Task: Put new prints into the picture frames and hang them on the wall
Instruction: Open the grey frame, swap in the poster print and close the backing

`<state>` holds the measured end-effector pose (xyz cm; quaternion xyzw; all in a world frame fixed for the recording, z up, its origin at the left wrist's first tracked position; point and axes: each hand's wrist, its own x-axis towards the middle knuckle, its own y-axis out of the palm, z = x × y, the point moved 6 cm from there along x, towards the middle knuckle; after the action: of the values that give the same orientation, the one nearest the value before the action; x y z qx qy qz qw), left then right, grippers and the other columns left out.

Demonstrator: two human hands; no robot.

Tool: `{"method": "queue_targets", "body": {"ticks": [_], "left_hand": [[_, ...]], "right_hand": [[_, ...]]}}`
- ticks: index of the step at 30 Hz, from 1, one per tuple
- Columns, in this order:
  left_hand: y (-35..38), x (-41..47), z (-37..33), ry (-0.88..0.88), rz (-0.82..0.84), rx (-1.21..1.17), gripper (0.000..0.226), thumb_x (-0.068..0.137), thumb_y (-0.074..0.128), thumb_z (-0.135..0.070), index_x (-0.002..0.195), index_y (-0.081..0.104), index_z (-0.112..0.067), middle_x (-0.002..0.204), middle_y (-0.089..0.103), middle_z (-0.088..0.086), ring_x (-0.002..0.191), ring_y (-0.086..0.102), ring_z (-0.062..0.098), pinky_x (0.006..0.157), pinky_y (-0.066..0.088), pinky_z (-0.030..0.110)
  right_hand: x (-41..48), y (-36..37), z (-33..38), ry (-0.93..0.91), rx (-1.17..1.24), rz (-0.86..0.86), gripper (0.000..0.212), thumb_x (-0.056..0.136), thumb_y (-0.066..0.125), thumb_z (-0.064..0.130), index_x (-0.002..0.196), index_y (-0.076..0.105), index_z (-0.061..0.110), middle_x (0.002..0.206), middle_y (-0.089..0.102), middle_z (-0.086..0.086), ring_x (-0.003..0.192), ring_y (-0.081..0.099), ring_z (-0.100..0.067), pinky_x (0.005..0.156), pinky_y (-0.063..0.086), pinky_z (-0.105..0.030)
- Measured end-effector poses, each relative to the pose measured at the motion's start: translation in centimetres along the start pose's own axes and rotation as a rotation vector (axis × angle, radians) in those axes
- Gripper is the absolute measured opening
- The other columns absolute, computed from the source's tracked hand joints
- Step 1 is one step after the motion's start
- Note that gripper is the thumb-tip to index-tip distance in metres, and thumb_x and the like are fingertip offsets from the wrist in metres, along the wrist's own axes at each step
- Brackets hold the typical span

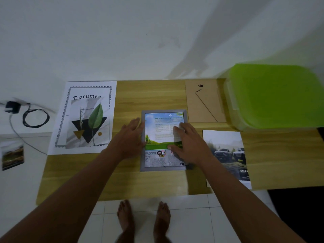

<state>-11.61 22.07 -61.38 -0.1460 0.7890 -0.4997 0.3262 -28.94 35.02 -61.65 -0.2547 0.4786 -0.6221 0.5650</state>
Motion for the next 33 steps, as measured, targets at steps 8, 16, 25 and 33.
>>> {"method": "queue_targets", "body": {"ticks": [8, 16, 25, 33], "left_hand": [[0.4, 0.8, 0.6, 0.010, 0.052, 0.010, 0.094, 0.088, 0.062, -0.045, 0.154, 0.005, -0.010, 0.162, 0.007, 0.015, 0.150, 0.006, 0.031, 0.118, 0.021, 0.055], [0.3, 1.1, 1.0, 0.000, 0.053, -0.052, 0.095, 0.087, 0.069, -0.031, 0.156, 0.005, -0.014, 0.163, 0.005, 0.013, 0.150, 0.002, 0.026, 0.119, 0.020, 0.048], [0.1, 0.9, 1.2, -0.003, 0.027, -0.086, 0.095, 0.087, 0.068, -0.035, 0.156, 0.004, -0.016, 0.163, 0.005, 0.007, 0.150, 0.000, 0.019, 0.121, 0.018, 0.041], [0.1, 0.7, 1.1, -0.014, 0.006, -0.063, 0.093, 0.087, 0.067, -0.039, 0.156, 0.008, -0.017, 0.163, 0.007, 0.006, 0.151, 0.001, 0.018, 0.120, 0.020, 0.044]], "right_hand": [[3.0, -4.5, -2.8, 0.117, -0.010, -0.215, 0.050, 0.098, 0.054, 0.027, 0.141, 0.045, 0.003, 0.145, 0.044, -0.022, 0.136, 0.038, -0.037, 0.112, 0.033, -0.042], [7.1, -7.1, -9.8, 0.458, -0.125, -0.213, 0.054, 0.098, 0.046, 0.034, 0.137, 0.038, -0.002, 0.133, 0.047, -0.023, 0.125, 0.044, -0.038, 0.100, 0.044, -0.051], [8.7, -9.2, -11.0, 0.517, -0.090, -0.223, 0.037, 0.097, 0.057, 0.031, 0.121, 0.058, 0.002, 0.131, 0.048, -0.019, 0.122, 0.046, -0.035, 0.100, 0.044, -0.043], [8.7, -11.4, -9.4, 0.454, -0.096, -0.243, 0.047, 0.095, 0.061, 0.037, 0.118, 0.052, -0.003, 0.118, 0.059, -0.019, 0.108, 0.058, -0.032, 0.074, 0.042, -0.034]]}}
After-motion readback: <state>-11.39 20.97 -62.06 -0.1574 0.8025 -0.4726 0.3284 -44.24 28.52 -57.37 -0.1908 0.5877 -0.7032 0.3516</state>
